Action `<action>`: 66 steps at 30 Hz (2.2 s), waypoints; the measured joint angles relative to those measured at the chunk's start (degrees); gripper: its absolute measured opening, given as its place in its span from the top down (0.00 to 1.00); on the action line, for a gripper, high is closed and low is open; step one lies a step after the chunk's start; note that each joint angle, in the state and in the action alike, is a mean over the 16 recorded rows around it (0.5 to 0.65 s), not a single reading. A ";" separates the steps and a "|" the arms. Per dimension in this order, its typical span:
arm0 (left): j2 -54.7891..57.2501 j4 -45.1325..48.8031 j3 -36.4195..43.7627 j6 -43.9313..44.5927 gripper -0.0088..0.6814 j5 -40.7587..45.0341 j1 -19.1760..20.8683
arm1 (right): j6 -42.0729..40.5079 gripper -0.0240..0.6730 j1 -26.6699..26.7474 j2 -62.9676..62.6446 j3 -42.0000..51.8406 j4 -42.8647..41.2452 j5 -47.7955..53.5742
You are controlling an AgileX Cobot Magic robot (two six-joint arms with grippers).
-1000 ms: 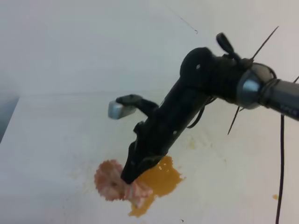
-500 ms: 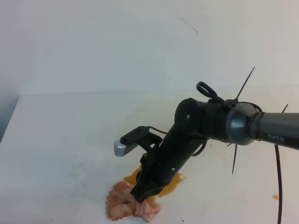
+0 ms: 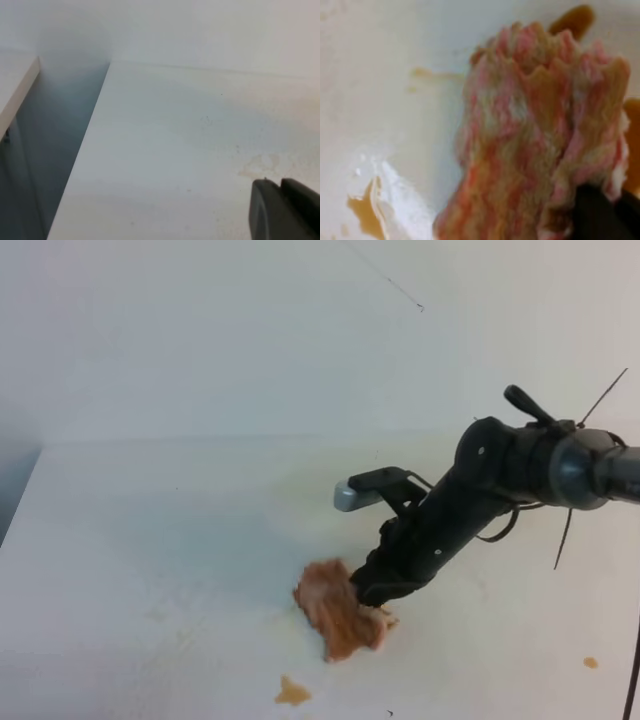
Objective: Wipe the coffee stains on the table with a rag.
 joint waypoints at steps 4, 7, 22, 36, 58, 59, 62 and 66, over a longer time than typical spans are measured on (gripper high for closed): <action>0.00 0.00 0.00 0.00 0.99 0.00 0.00 | -1.29 0.95 -2.28 0.20 0.01 0.90 0.60; 0.00 0.00 0.00 0.00 0.99 0.00 0.00 | -3.45 0.95 -3.40 0.14 0.03 2.92 1.46; 0.00 0.00 0.00 0.00 0.99 0.00 0.00 | -19.66 0.95 -3.22 -5.88 0.23 22.52 10.00; -0.11 -0.01 0.11 0.00 0.99 -0.05 0.00 | -17.22 0.95 5.74 -7.53 2.16 14.51 14.72; -0.43 -0.02 0.44 0.00 0.99 -0.21 0.01 | -5.56 0.95 5.45 -0.75 5.15 9.26 -5.71; -0.43 -0.02 0.44 0.00 0.99 -0.21 0.01 | -5.22 0.95 4.77 -0.66 4.95 9.29 -6.48; -0.43 -0.02 0.44 0.00 0.99 -0.21 0.01 | -4.24 0.95 2.34 -0.41 4.33 9.28 -8.37; -0.11 -0.01 0.11 0.00 0.99 -0.05 0.00 | -2.99 0.95 -1.62 -0.11 3.65 9.00 -9.43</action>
